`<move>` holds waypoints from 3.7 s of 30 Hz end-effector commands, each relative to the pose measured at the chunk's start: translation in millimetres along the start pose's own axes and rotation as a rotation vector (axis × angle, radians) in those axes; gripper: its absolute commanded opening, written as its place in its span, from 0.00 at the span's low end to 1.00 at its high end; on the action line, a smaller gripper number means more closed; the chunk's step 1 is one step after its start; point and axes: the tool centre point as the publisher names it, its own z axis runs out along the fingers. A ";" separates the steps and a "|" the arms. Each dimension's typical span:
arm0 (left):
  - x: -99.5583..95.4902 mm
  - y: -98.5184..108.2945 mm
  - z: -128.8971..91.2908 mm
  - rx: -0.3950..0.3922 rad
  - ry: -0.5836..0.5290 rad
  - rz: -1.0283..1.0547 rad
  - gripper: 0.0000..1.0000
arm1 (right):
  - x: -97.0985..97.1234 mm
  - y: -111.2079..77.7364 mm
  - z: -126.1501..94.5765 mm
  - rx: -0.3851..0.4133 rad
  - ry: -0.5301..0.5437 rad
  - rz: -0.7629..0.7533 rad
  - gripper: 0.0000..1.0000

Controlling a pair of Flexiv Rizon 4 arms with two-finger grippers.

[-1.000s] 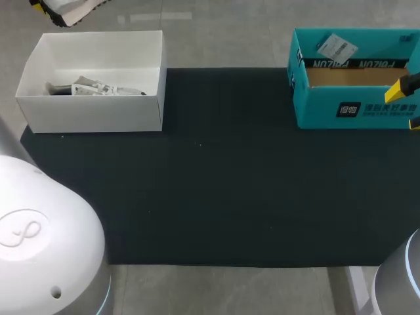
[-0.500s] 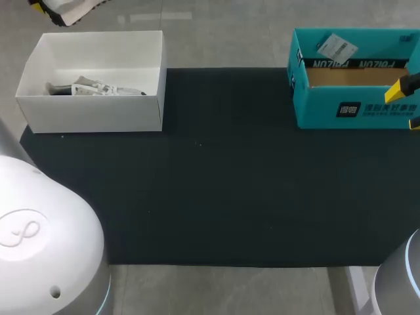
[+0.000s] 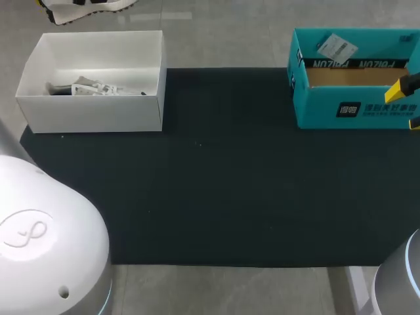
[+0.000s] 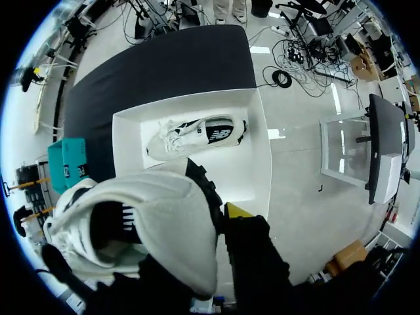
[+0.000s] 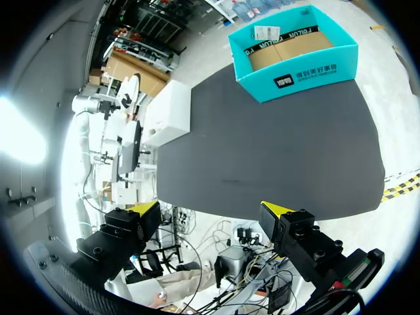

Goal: Take the shoe out of the shoebox, open the shoe tongue, remove and reinsert the insole, then place the shoe into the shoebox

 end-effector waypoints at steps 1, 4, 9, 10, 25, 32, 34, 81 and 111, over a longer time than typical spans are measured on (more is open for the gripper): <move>12.4 7.3 -0.9 0.067 0.047 0.504 0.00 | 0.1 2.1 0.7 0.004 -0.001 0.001 1.00; 18.4 11.9 5.2 0.080 0.074 0.587 0.00 | 0.1 2.1 0.7 0.004 -0.001 0.001 1.00; 26.4 21.1 14.2 0.069 0.138 0.684 0.00 | 0.1 2.1 0.7 0.004 -0.001 0.001 1.00; 27.8 23.7 16.0 0.072 0.147 0.682 0.00 | 0.1 2.1 0.7 0.004 -0.001 0.001 1.00; 29.8 29.1 18.7 0.079 0.182 0.613 0.00 | 0.1 2.1 0.7 0.004 -0.001 0.001 1.00; 34.7 30.6 45.1 0.035 0.196 0.500 0.00 | 0.1 2.1 0.7 0.004 -0.001 0.001 1.00; 39.1 31.5 52.8 0.035 0.210 0.482 0.00 | 0.1 2.1 0.7 0.004 -0.001 0.001 1.00; 65.3 30.7 181.1 -0.022 0.217 0.220 0.00 | 0.1 2.1 0.7 0.004 -0.001 0.001 1.00; 78.2 53.3 225.8 -0.012 0.162 0.166 0.00 | 0.1 2.1 0.7 0.004 -0.001 0.001 1.00</move>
